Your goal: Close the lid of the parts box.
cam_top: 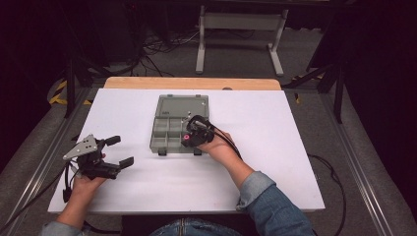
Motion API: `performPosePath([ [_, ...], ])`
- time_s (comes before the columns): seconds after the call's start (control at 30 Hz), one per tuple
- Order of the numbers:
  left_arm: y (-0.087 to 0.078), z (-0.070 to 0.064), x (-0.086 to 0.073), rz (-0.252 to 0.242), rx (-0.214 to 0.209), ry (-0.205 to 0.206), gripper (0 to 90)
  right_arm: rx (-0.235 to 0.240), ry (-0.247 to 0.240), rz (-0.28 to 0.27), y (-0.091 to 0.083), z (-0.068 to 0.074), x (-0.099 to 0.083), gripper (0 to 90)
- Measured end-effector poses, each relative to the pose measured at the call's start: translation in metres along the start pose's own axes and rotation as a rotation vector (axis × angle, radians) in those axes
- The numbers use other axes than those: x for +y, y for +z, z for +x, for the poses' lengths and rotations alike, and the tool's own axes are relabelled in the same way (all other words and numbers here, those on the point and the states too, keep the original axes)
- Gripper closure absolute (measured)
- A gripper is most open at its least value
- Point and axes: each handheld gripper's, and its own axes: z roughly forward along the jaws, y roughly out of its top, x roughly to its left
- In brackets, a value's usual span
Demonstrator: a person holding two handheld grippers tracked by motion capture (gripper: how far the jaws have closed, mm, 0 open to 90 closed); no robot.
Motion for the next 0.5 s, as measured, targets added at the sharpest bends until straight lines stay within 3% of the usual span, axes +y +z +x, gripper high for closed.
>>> performPosePath([
  [0.33, 0.0005, 0.0003, -0.0002, 0.001, -0.001, -0.002, 0.6, 0.000, -0.001, 0.003, 0.0002, -0.0003, -0.0002, 61.4],
  [0.5, 0.0001, 0.0006, -0.0001, -0.004, -0.007, -0.006, 0.6, 0.000, 0.000, -0.023, -0.0052, 0.0000, 0.0003, 58.8],
])
